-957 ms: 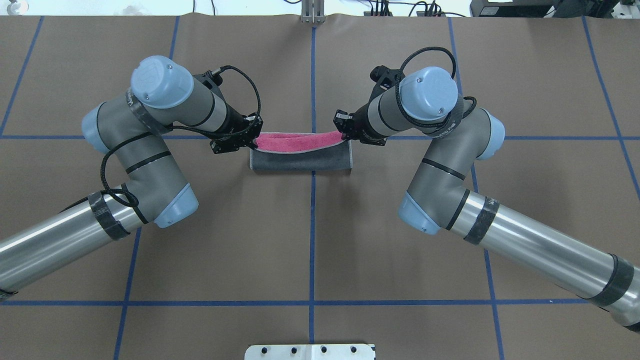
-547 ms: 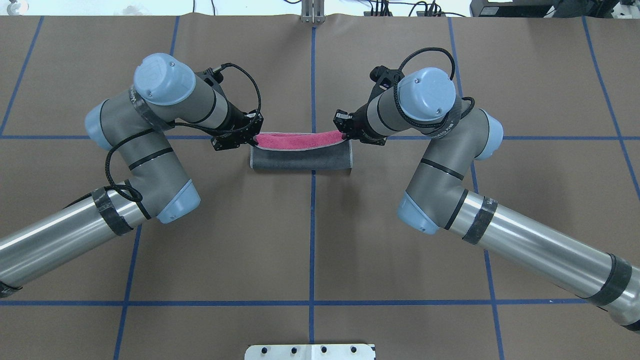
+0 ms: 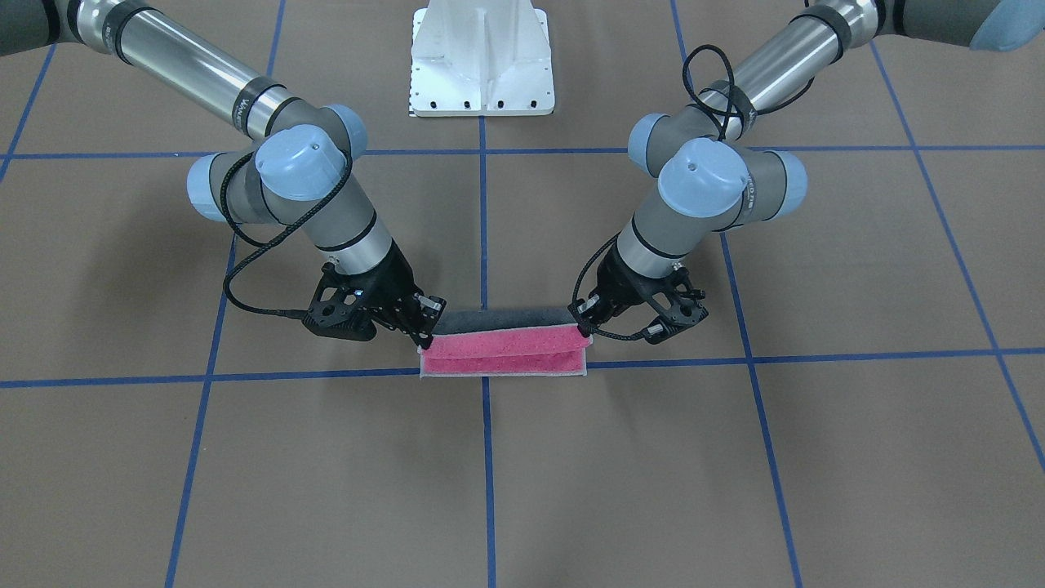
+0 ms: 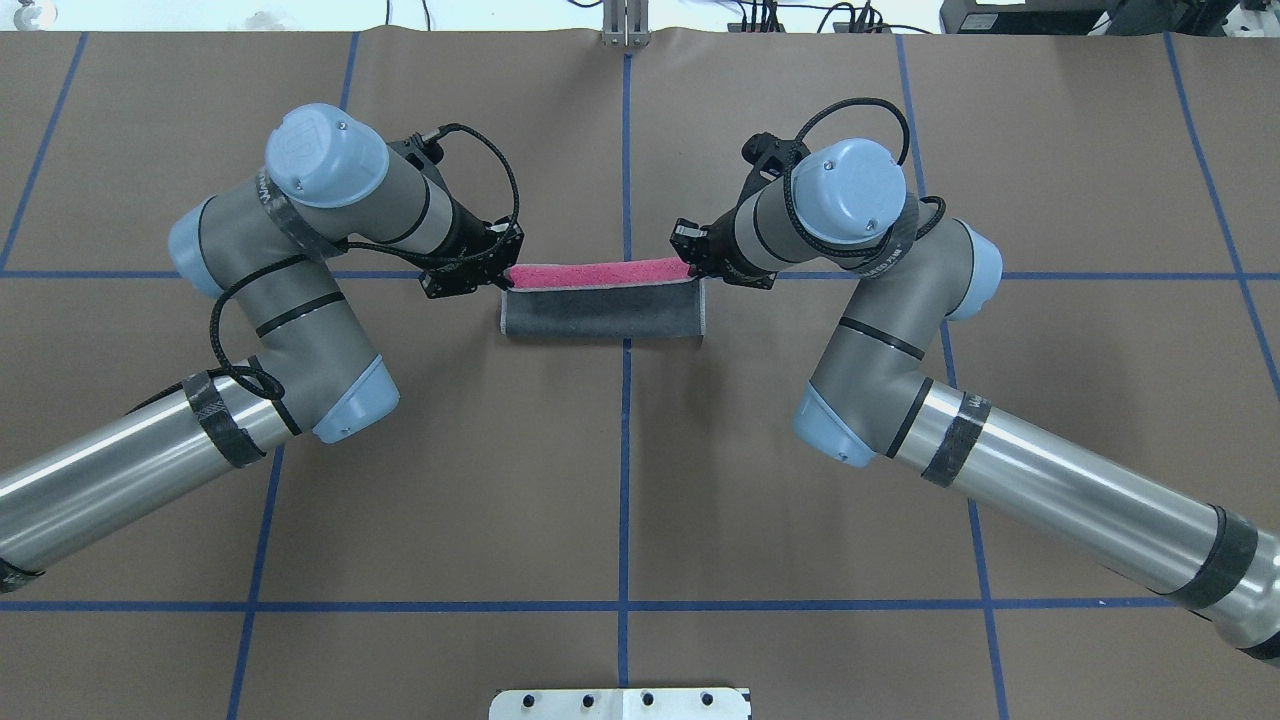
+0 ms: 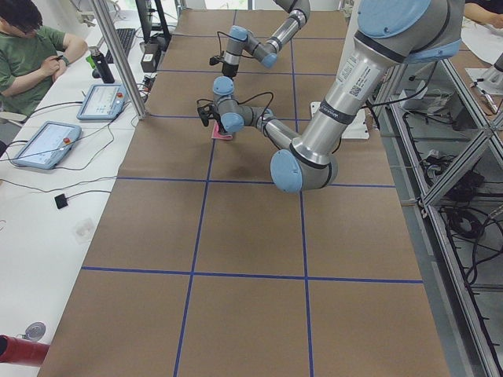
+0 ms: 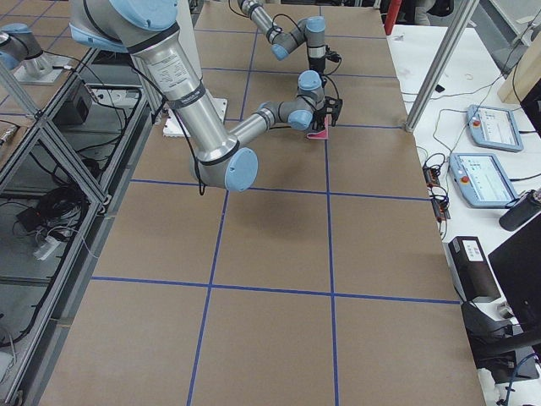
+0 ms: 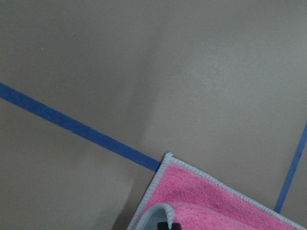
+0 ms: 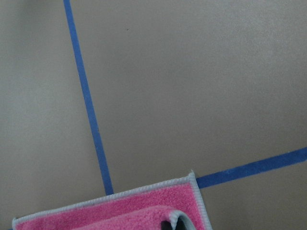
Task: Fold towel twice with both arms
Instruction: 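Lay the folded edge down onto the far half with both grippers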
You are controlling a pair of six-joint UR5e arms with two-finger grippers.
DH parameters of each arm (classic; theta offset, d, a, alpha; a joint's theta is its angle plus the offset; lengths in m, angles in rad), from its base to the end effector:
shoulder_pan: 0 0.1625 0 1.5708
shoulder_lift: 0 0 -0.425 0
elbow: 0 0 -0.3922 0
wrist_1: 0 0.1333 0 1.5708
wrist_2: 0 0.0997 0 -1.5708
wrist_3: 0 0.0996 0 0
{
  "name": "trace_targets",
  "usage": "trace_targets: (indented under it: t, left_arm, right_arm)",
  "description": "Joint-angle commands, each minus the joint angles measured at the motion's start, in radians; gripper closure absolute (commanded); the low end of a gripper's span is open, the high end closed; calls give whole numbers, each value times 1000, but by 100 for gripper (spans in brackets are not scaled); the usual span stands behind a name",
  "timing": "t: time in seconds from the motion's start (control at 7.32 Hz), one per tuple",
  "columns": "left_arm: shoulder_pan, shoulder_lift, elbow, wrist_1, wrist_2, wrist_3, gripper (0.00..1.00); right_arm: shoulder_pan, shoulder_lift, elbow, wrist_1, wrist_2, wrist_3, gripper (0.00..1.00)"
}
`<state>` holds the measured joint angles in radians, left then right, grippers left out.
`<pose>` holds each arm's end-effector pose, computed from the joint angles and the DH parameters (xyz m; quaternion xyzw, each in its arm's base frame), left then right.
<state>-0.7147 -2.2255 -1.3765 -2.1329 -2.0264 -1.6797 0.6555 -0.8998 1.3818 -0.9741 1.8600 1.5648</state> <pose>0.4991 -0.5516 0.2869 -0.0458 0.5137 -0.2388 0.8228 -0.5251 -0.5361 0.2708 0.0481 -0.5208 0.2008 0.8283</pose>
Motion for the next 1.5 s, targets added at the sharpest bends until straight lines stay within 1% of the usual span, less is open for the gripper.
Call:
trace_targets:
  t: [0.0,0.82,0.96,1.09,1.23,1.37]
  left_arm:
    - [0,0,1,-5,0,0,100]
    - [3,-6,8,-7,0,-2,100]
    - [1,-6,7,-7,0,-3,88]
    - [1,-6,7,-7,0,-5,20]
    - [1,-8,5,-7,0,-6,1]
    - [-2,-8,2,-9,0,-6,1]
  right_arm:
    - [-1,7,-1,0,-1,0,100]
    - [-13,10,0,2,1,0,100]
    - [-11,10,0,11,-1,1,76]
    - [-8,6,-1,26,-1,1,2]
    - [-5,6,-1,26,-1,3,1]
    - [9,7,-1,28,7,4,1]
